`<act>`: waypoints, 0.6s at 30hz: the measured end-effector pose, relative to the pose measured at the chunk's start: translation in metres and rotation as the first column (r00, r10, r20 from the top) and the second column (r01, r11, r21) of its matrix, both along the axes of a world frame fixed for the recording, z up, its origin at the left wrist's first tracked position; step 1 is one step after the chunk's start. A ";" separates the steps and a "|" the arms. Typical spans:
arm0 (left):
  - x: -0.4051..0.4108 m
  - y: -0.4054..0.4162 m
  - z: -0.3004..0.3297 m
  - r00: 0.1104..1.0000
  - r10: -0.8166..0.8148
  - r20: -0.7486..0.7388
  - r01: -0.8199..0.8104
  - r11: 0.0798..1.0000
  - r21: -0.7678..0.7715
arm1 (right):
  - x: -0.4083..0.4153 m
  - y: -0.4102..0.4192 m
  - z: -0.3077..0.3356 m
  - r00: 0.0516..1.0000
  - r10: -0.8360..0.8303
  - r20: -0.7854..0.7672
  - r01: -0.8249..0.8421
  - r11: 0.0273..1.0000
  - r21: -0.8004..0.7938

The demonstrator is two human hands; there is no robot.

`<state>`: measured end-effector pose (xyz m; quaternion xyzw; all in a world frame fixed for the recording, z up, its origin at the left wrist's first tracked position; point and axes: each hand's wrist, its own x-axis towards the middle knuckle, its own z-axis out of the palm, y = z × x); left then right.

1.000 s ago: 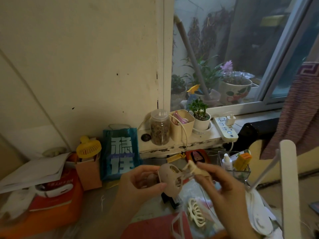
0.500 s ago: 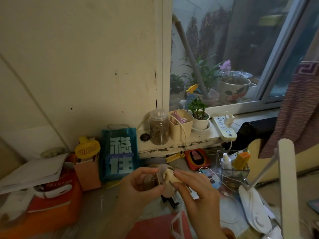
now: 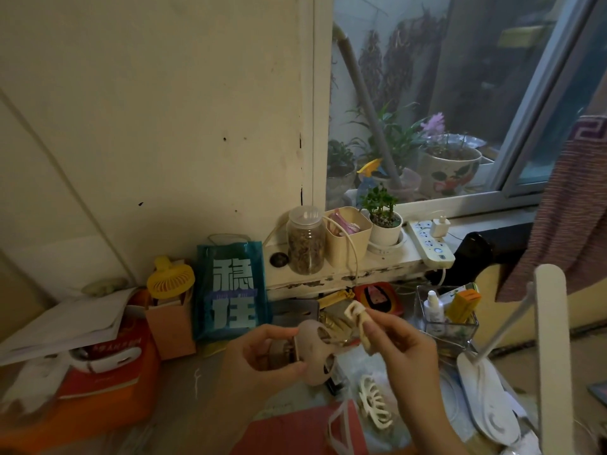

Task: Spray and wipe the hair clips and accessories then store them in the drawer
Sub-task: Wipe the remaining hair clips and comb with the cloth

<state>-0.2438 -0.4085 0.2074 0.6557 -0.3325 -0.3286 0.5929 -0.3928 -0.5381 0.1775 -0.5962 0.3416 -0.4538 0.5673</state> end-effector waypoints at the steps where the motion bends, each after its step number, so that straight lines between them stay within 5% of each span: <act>1: 0.000 0.000 0.000 1.000 0.011 -0.009 -0.011 1.000 -0.006 | -0.003 -0.002 0.002 1.000 0.005 0.011 -0.005 1.000 -0.009; 10: -0.005 -0.001 -0.009 0.996 -0.061 0.070 0.060 0.998 0.011 | 0.002 0.010 0.003 0.948 0.203 -0.244 -0.245 0.957 -0.155; 18: -0.003 0.002 -0.015 0.998 -0.052 0.042 0.052 0.999 0.011 | -0.003 0.008 0.002 0.933 0.195 -0.301 -0.270 0.935 -0.231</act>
